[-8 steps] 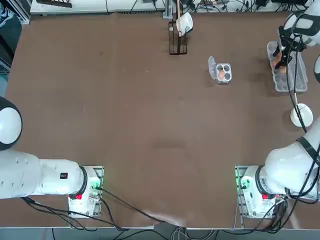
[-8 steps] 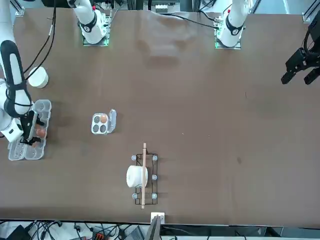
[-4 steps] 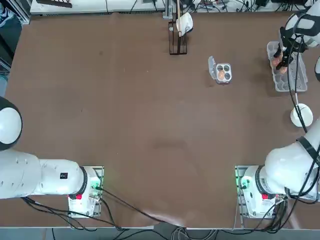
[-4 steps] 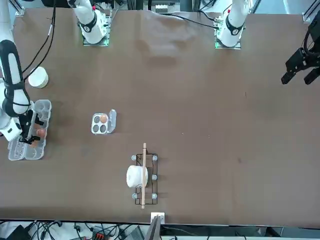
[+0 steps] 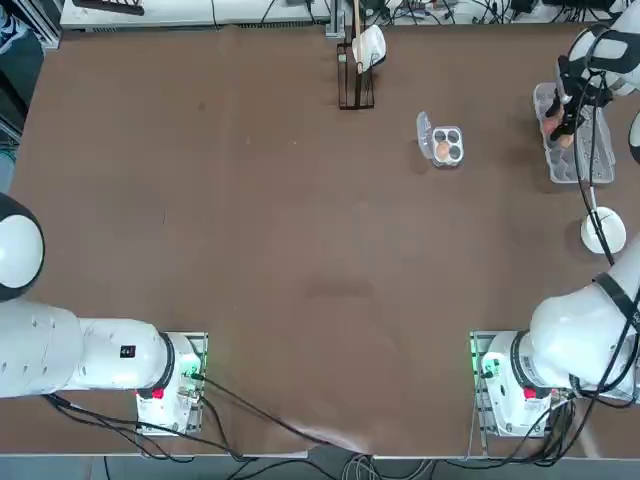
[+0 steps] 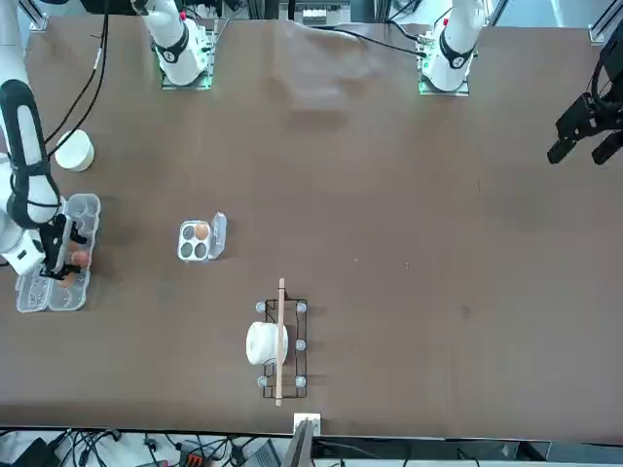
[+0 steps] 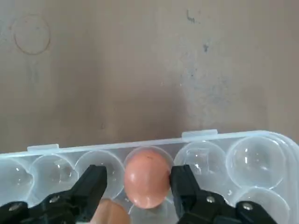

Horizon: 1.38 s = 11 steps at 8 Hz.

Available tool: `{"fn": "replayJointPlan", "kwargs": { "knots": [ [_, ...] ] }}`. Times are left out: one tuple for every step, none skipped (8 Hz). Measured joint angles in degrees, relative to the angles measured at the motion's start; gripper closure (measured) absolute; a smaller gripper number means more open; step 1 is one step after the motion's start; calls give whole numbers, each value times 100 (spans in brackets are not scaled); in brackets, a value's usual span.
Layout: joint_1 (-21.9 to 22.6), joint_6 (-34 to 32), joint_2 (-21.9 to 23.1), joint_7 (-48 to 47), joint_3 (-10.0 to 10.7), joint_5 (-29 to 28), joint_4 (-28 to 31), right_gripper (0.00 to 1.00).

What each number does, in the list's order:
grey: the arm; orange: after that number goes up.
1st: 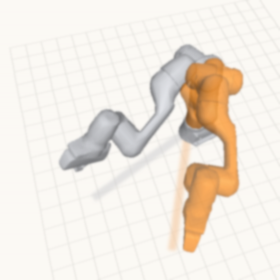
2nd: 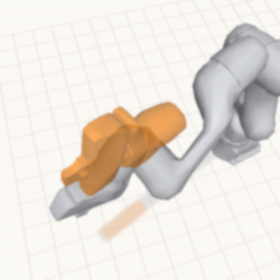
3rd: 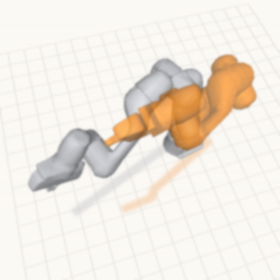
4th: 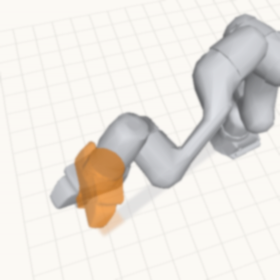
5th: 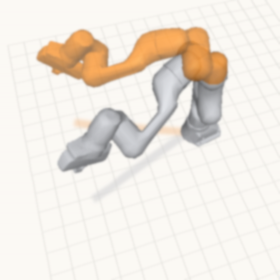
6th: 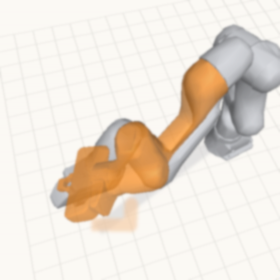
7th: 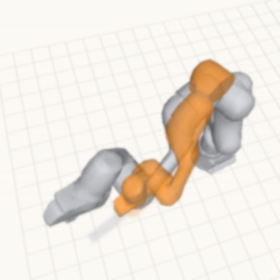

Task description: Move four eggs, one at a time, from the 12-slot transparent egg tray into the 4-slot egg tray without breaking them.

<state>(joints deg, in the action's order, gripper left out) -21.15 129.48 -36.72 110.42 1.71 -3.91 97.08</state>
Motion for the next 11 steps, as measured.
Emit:
{"fn": "replayJointPlan", "kwargs": {
  "knots": [
    [0, 15, -17, 0, -7, -7, -3, 18],
    [0, 24, -31, 0, -14, -9, -7, 18],
    [0, 26, -37, 0, -22, -9, -7, 18],
    [0, 27, -40, 0, -27, -10, -7, 18],
    [0, 36, -46, 1, -31, -12, -9, 21],
    [0, 39, -52, 1, -36, -13, -12, 22],
    [0, 72, -59, 2, -42, -17, -42, 32],
    [-1, 63, -63, 2, -46, -18, -65, 40],
    [-3, 62, -66, 3, -47, -22, -77, 44],
    [-3, 62, -67, 3, -47, -24, -78, 44],
    [-4, 61, -67, 3, -47, -25, -78, 44]
  ]
}}
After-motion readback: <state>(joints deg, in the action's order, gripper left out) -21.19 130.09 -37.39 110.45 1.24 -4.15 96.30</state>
